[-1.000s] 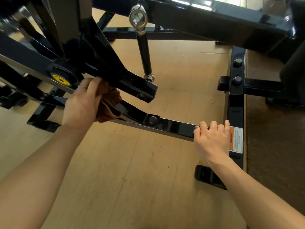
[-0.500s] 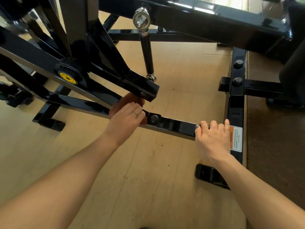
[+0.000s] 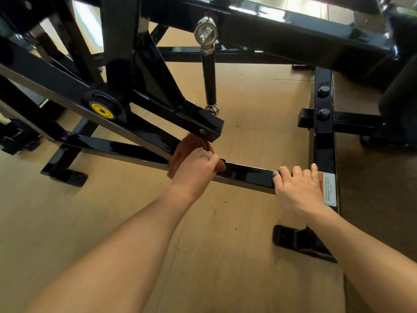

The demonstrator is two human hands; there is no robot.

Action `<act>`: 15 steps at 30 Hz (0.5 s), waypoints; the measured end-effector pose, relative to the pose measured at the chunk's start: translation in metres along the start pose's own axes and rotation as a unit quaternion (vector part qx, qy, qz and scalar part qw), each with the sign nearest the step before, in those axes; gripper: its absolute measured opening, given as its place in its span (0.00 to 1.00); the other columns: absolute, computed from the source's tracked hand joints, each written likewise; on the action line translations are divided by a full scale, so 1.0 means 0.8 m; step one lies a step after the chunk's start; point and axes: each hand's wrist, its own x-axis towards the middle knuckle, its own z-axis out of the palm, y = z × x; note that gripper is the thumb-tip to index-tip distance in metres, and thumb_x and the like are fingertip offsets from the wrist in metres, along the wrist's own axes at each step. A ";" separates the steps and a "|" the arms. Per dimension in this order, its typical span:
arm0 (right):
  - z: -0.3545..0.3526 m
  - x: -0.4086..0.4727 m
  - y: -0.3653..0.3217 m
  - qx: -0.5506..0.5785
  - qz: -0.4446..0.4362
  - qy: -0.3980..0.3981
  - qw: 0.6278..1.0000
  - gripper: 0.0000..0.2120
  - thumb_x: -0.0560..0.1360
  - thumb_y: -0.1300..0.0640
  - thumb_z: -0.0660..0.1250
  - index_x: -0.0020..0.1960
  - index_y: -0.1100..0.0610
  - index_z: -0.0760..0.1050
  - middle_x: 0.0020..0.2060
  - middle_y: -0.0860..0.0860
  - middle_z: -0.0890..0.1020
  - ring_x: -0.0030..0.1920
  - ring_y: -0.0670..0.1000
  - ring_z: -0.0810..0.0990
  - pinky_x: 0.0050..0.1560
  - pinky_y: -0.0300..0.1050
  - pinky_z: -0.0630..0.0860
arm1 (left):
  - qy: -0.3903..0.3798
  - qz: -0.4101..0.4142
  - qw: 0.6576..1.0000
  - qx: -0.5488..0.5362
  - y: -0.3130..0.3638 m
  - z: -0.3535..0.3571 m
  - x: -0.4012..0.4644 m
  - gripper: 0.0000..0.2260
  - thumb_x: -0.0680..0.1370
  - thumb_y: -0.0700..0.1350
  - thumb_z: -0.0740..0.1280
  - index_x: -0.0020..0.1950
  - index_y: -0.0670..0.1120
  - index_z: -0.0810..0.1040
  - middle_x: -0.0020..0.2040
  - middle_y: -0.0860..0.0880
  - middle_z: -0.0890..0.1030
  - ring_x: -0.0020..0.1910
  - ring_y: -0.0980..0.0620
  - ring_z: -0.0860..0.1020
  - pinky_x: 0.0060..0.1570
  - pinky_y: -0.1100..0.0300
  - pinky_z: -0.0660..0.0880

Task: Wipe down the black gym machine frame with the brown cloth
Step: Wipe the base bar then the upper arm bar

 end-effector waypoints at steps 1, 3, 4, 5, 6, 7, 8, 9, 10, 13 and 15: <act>-0.002 0.001 0.001 -0.003 -0.003 -0.013 1.000 0.19 0.84 0.47 0.54 0.73 0.50 0.63 0.66 0.55 0.74 0.69 0.60 0.72 0.79 0.66 0.42 | -0.003 0.002 1.000 -0.007 -0.002 -0.003 0.002 0.12 0.84 0.47 0.63 0.67 0.48 0.75 0.62 0.48 0.80 0.65 0.49 0.74 0.69 0.53 0.71; -0.007 0.004 0.002 -0.006 -0.005 -0.033 0.999 0.18 0.84 0.47 0.55 0.72 0.49 0.63 0.66 0.55 0.74 0.69 0.60 0.72 0.80 0.67 0.44 | 0.011 0.017 1.000 -0.003 -0.012 -0.018 0.003 0.14 0.84 0.49 0.63 0.69 0.48 0.74 0.63 0.48 0.80 0.65 0.49 0.75 0.69 0.54 0.72; -0.007 0.006 0.002 -0.019 -0.010 -0.038 0.999 0.18 0.83 0.47 0.57 0.72 0.49 0.64 0.66 0.54 0.75 0.69 0.60 0.73 0.80 0.68 0.46 | 0.022 0.015 1.000 -0.005 -0.018 -0.028 0.003 0.14 0.84 0.50 0.63 0.70 0.49 0.74 0.64 0.49 0.81 0.66 0.49 0.76 0.69 0.54 0.72; -0.007 0.007 0.001 -0.037 -0.014 -0.045 0.998 0.19 0.82 0.46 0.59 0.71 0.49 0.65 0.66 0.54 0.75 0.69 0.60 0.73 0.79 0.69 0.47 | 0.034 -0.002 0.999 -0.020 -0.024 -0.038 0.003 0.15 0.84 0.51 0.63 0.70 0.49 0.73 0.64 0.49 0.81 0.65 0.49 0.77 0.68 0.53 0.73; -0.009 0.008 0.001 -0.043 -0.013 -0.055 0.997 0.19 0.82 0.46 0.59 0.70 0.48 0.66 0.66 0.53 0.75 0.68 0.60 0.73 0.79 0.69 0.49 | 0.046 -0.033 0.997 -0.047 -0.027 -0.049 0.004 0.16 0.84 0.51 0.63 0.70 0.49 0.72 0.63 0.49 0.81 0.63 0.49 0.78 0.66 0.52 0.75; -0.012 0.007 -0.001 -0.038 -0.010 -0.066 0.997 0.18 0.82 0.46 0.59 0.70 0.48 0.66 0.66 0.53 0.75 0.68 0.60 0.74 0.79 0.70 0.50 | 0.062 -0.070 0.992 -0.085 -0.028 -0.059 0.007 0.16 0.84 0.52 0.63 0.70 0.49 0.71 0.61 0.49 0.81 0.60 0.48 0.80 0.62 0.50 0.78; -0.016 0.007 -0.002 -0.034 -0.012 -0.073 0.997 0.17 0.82 0.46 0.59 0.69 0.49 0.67 0.65 0.52 0.76 0.68 0.60 0.74 0.78 0.70 0.51 | 0.082 -0.108 0.983 -0.125 -0.025 -0.068 0.009 0.16 0.84 0.53 0.63 0.70 0.49 0.70 0.58 0.49 0.81 0.55 0.49 0.82 0.58 0.50 0.81; -0.022 0.008 -0.003 -0.037 -0.021 -0.082 0.996 0.17 0.82 0.48 0.60 0.69 0.50 0.68 0.65 0.52 0.76 0.68 0.60 0.74 0.78 0.70 0.53 | 0.103 -0.139 0.972 -0.159 -0.021 -0.077 0.013 0.16 0.84 0.54 0.63 0.69 0.50 0.69 0.57 0.50 0.80 0.51 0.50 0.83 0.54 0.52 0.82; -0.029 0.008 -0.003 -0.042 -0.031 -0.092 0.994 0.17 0.82 0.49 0.62 0.69 0.50 0.68 0.64 0.52 0.76 0.68 0.60 0.74 0.78 0.70 0.54 | 0.129 -0.157 0.962 -0.182 -0.016 -0.087 0.018 0.16 0.84 0.54 0.63 0.69 0.50 0.69 0.56 0.51 0.80 0.49 0.51 0.83 0.52 0.55 0.81; -0.043 0.009 -0.003 -0.020 -0.038 -0.124 0.991 0.15 0.83 0.52 0.62 0.68 0.52 0.70 0.63 0.51 0.77 0.68 0.59 0.75 0.78 0.69 0.55 | 0.272 -0.137 0.937 -0.168 -0.010 -0.114 0.035 0.16 0.84 0.52 0.62 0.69 0.46 0.70 0.60 0.46 0.80 0.53 0.48 0.82 0.52 0.55 0.78; -0.036 0.016 0.003 0.014 -0.017 -0.118 0.993 0.11 0.84 0.52 0.58 0.65 0.52 0.71 0.63 0.51 0.78 0.67 0.58 0.75 0.79 0.68 0.53 | 0.386 -0.100 0.909 -0.123 -0.015 -0.128 0.051 0.16 0.83 0.50 0.62 0.68 0.44 0.70 0.60 0.42 0.79 0.56 0.44 0.81 0.56 0.48 0.80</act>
